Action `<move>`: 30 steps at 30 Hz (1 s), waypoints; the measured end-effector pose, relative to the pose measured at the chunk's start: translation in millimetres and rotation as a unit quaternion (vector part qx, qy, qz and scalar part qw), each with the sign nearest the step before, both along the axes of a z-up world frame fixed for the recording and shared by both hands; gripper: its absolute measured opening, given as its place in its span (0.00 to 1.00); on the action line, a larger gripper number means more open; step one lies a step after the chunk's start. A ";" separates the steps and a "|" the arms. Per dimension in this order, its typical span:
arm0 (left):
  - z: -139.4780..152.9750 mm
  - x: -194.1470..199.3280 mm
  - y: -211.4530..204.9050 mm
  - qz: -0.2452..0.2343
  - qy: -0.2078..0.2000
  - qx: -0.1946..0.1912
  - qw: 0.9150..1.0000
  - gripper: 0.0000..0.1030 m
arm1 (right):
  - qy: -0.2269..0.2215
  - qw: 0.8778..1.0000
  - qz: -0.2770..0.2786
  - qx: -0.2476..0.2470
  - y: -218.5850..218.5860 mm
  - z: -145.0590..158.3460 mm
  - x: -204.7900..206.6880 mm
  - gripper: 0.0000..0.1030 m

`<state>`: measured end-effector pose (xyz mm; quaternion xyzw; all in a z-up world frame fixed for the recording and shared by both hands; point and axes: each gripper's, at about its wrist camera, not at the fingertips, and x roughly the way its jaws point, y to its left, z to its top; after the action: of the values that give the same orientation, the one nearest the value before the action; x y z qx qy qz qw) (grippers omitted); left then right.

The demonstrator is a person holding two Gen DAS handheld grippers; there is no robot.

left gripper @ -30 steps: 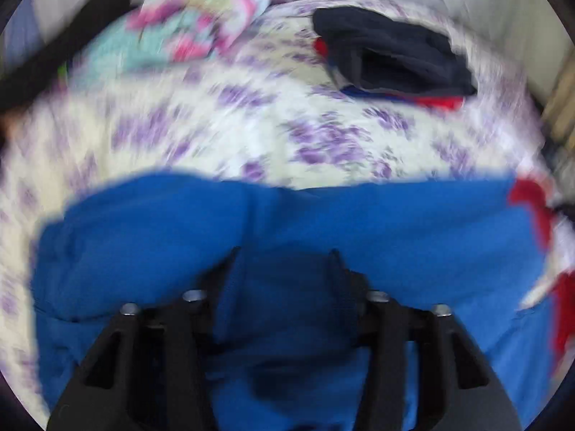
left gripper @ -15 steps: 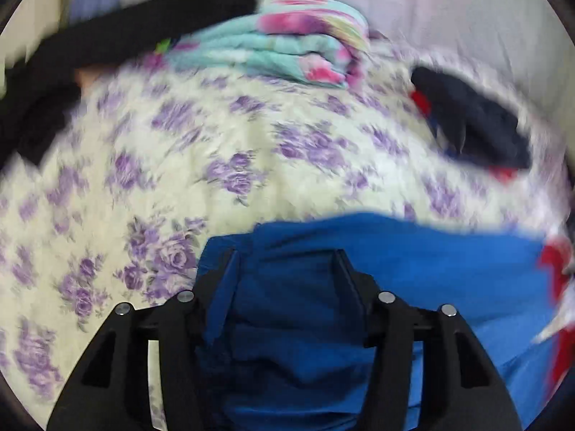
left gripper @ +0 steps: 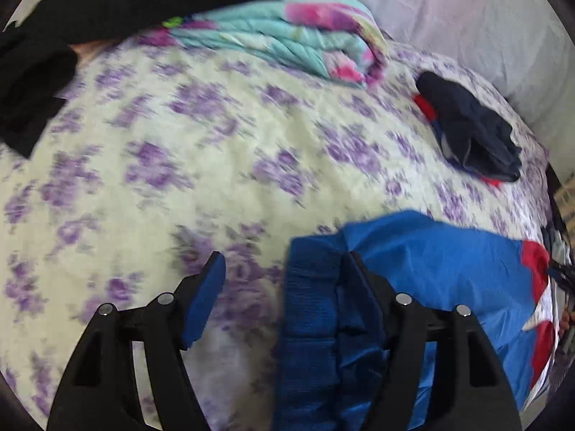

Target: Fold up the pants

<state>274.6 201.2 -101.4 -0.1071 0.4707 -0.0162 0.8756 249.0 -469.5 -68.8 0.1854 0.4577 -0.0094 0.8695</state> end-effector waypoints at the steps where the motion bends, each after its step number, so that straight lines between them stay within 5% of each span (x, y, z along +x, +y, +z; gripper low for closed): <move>1: -4.8 5.0 -3.7 0.002 -0.001 0.014 1.000 0.66 | 0.010 1.000 -0.003 -0.004 -0.9 -5.1 3.7 0.55; 3: -5.1 14.2 2.0 0.029 -0.012 0.021 0.999 0.64 | 0.017 1.000 -0.008 -0.004 -4.4 -12.7 8.7 0.53; 4: -1.2 17.9 10.7 0.086 -0.019 0.065 0.994 0.44 | 0.016 1.000 -0.011 0.001 -5.6 -13.5 9.4 0.53; 5: 0.4 22.5 21.2 0.139 -0.013 0.125 0.982 0.06 | 0.014 1.000 -0.014 0.004 -6.4 -12.1 8.6 0.52; 6: 0.7 23.3 37.1 0.166 -0.011 0.118 0.979 0.08 | 0.010 1.000 -0.016 0.007 -5.6 -9.7 6.0 0.52; 7: -1.2 20.4 52.7 0.160 -0.003 0.047 0.986 0.08 | 0.002 1.000 -0.015 0.007 -3.2 -5.2 0.8 0.54; 8: -0.9 10.6 65.8 0.140 -0.002 -0.039 0.989 0.10 | -0.007 1.000 -0.010 0.002 1.4 0.3 -5.9 0.54; 9: 5.6 -3.5 68.7 0.134 -0.014 -0.052 0.990 0.14 | -0.021 1.000 0.004 -0.003 11.1 8.4 -15.8 0.54; 11: 23.1 -35.3 58.5 0.117 -0.041 -0.011 0.992 0.25 | -0.041 0.999 0.033 0.004 29.9 20.7 -36.4 0.56; 14: 42.7 -92.4 20.1 0.021 -0.076 -0.018 0.997 0.49 | -0.054 0.994 0.098 0.011 74.9 28.6 -71.0 0.58; 17: 54.0 -141.6 -30.4 -0.023 -0.109 0.047 0.993 0.59 | -0.051 0.986 0.158 0.007 120.6 24.7 -102.8 0.63; 20: 48.3 -170.3 -69.9 -0.074 -0.110 0.050 0.990 0.62 | -0.034 0.981 0.188 -0.013 151.3 7.8 -126.4 0.67; 23: 11.9 -181.5 -93.8 -0.074 -0.067 0.171 0.980 0.77 | 0.008 0.982 0.184 -0.042 153.5 -23.2 -138.7 0.68; 24: -0.8 -182.6 -86.8 -0.065 -0.063 0.178 0.980 0.88 | 0.012 0.982 0.181 -0.060 146.6 -33.9 -141.3 0.66; 26: -5.9 -186.0 -54.4 -0.028 -0.058 0.101 0.993 0.92 | -0.009 0.983 0.175 -0.056 127.8 -32.9 -151.0 0.49; 27: -2.6 -187.8 -40.6 -0.010 -0.054 0.066 0.996 0.90 | -0.007 0.989 0.140 -0.056 114.0 -24.1 -159.1 0.49; 28: 8.9 -200.4 -31.8 0.012 -0.068 0.039 0.997 0.88 | -0.023 0.992 0.117 -0.039 99.9 -11.4 -170.5 0.57; 30: 29.3 -224.5 -25.3 0.018 -0.107 0.044 0.993 0.86 | -0.078 0.992 0.099 -0.009 71.5 16.4 -201.0 0.71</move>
<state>50.1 176.0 -72.1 -0.0746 0.3729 0.0093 0.9248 48.0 -398.0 -52.4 0.1316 0.4047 0.0869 0.9007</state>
